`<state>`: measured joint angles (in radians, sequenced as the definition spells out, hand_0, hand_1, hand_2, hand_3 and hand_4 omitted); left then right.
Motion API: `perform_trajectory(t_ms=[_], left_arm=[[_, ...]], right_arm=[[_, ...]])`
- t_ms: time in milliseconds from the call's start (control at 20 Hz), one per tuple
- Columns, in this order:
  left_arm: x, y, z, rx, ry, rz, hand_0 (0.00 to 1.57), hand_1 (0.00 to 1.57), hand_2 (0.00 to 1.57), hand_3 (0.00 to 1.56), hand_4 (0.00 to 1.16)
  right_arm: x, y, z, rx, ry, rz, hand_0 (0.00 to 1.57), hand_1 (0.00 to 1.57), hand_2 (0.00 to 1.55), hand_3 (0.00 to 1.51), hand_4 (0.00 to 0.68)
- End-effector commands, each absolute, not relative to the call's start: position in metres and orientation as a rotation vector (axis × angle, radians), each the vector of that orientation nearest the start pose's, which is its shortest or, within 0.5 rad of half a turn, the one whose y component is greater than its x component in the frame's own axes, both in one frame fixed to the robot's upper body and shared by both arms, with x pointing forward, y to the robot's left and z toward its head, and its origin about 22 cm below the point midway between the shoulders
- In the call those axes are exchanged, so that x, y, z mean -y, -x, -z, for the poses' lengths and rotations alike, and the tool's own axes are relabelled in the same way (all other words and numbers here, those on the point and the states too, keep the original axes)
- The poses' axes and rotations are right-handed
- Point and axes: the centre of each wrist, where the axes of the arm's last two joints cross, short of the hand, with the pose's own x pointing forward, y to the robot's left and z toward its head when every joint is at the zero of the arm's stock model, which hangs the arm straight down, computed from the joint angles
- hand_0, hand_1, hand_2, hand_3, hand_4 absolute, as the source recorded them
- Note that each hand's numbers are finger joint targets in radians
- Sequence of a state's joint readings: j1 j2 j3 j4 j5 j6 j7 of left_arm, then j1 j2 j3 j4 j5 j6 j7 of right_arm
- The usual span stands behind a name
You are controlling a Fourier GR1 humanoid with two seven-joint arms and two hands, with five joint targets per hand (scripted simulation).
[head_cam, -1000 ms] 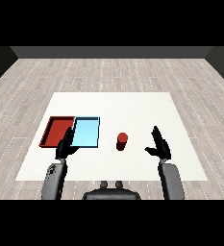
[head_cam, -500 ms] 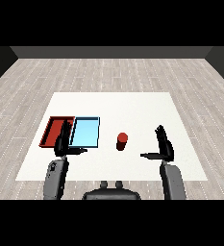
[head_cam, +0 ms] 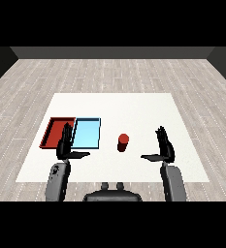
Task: Pick the red can and put it in the red box
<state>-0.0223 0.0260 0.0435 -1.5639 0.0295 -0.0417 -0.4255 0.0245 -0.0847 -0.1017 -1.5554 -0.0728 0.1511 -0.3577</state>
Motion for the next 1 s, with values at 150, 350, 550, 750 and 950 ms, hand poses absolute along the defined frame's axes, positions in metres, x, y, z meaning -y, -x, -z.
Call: perform_trajectory(t_ms=[150,350,550,750,950], left_arm=[[-0.250,-0.248,-0.026,2.021,0.061,-0.022,0.00,0.00,0.00,0.00,0.00],[-0.259,-0.250,-0.018,2.030,0.077,-0.020,0.00,0.00,0.00,0.00,0.00],[-0.247,-0.244,-0.008,2.035,0.052,-0.035,0.00,0.00,0.00,0.00,0.00],[-0.243,-0.252,-0.016,2.039,0.058,-0.037,0.00,0.00,0.00,0.00,0.00],[-0.249,-0.240,0.003,2.040,0.052,-0.017,0.00,0.00,0.00,0.00,0.00]], right_arm=[[0.271,-0.238,0.009,1.861,-0.044,-0.051,0.00,0.00,0.00,0.00,0.000],[0.248,-0.263,-0.002,1.838,-0.135,-0.024,0.00,0.00,0.00,0.00,0.000],[0.242,-0.243,0.017,1.812,-0.137,-0.042,0.00,0.00,0.00,0.00,0.000],[0.221,-0.264,0.030,1.789,-0.147,-0.035,0.00,0.00,0.00,0.00,0.000],[0.216,-0.257,0.037,1.749,-0.185,-0.011,0.00,0.00,0.00,0.00,0.000]])
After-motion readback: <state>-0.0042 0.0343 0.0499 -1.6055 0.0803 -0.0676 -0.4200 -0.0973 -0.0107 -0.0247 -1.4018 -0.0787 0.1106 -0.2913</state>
